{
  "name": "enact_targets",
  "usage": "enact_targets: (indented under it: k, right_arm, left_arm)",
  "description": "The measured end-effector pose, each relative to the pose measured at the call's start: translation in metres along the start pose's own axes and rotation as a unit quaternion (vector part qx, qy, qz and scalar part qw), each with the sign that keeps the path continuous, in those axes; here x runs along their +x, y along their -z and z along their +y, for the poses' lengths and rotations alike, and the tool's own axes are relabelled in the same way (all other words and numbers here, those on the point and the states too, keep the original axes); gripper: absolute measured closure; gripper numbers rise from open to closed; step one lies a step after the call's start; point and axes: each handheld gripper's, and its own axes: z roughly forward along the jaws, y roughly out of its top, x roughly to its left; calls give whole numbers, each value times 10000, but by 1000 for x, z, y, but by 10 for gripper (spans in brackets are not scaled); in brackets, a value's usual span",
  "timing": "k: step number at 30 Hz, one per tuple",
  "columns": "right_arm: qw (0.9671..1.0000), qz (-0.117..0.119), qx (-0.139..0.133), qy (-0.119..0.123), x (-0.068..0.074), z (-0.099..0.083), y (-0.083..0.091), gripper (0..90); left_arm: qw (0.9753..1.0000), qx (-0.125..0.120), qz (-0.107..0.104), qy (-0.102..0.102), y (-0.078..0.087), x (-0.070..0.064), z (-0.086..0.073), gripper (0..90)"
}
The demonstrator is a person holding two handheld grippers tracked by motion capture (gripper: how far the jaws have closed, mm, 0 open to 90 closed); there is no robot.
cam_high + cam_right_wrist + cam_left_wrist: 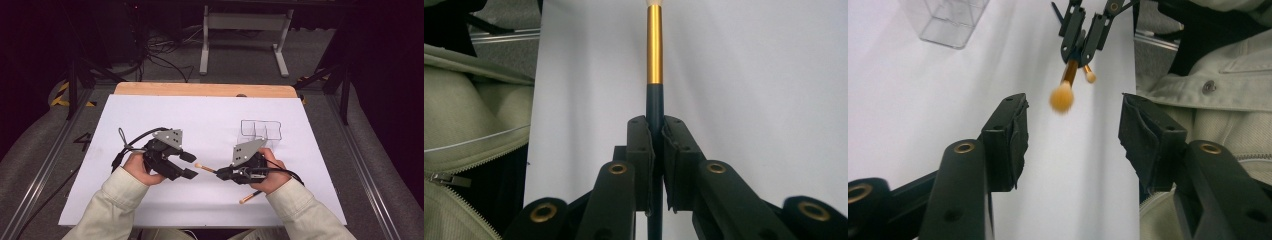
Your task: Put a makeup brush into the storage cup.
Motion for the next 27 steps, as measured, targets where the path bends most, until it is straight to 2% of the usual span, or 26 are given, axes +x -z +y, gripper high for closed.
enact_targets:
  k: [3, 6, 10, 13, 14, 15, 19, 23, 24, 25, 27]
  right_arm:
    - [9998, -137, -150, -64, -2, -2, 7, 834]
    - [9993, -254, -274, -99, -3, -2, 13, 834]
    - [9977, -417, -499, -190, -5, -4, 23, 834]
    - [9955, -560, -702, -288, -7, -6, 30, 834]
    - [9933, -676, -873, -346, -9, -7, 35, 834]
    - [9933, -676, -873, -346, -9, -7, 35, 834]
    - [9877, -922, -1170, -474, -12, -9, 42, 834]
    - [9807, -1149, -1462, -600, -14, -11, 49, 834]
    - [9764, -1288, -1601, -670, -16, -11, 52, 834]
    - [9764, -1288, -1601, -670, -16, -11, 52, 834]
    - [9723, -1413, -1714, -731, -17, -12, 54, 834]
  left_arm:
    - [9998, -77, 181, 46, 2, -1, -6, 388]
    - [9987, -290, 417, 57, 1, -3, -16, 374]
    - [9975, -418, 545, 193, -1, -1, -27, 350]
    - [9969, -421, 616, 266, -1, 0, -33, 338]
    - [9967, -407, 637, 284, -1, 0, -35, 332]
    - [9966, -397, 645, 316, -2, 0, -37, 332]
    - [9960, -374, 721, 380, -4, 1, -42, 311]
    - [9952, -450, 760, 412, -7, 0, -47, 295]
    - [9953, -450, 742, 426, -8, 1, -48, 284]
    - [9953, -446, 747, 433, -8, 1, -48, 284]
    - [9947, -456, 792, 461, -9, 2, -51, 274]
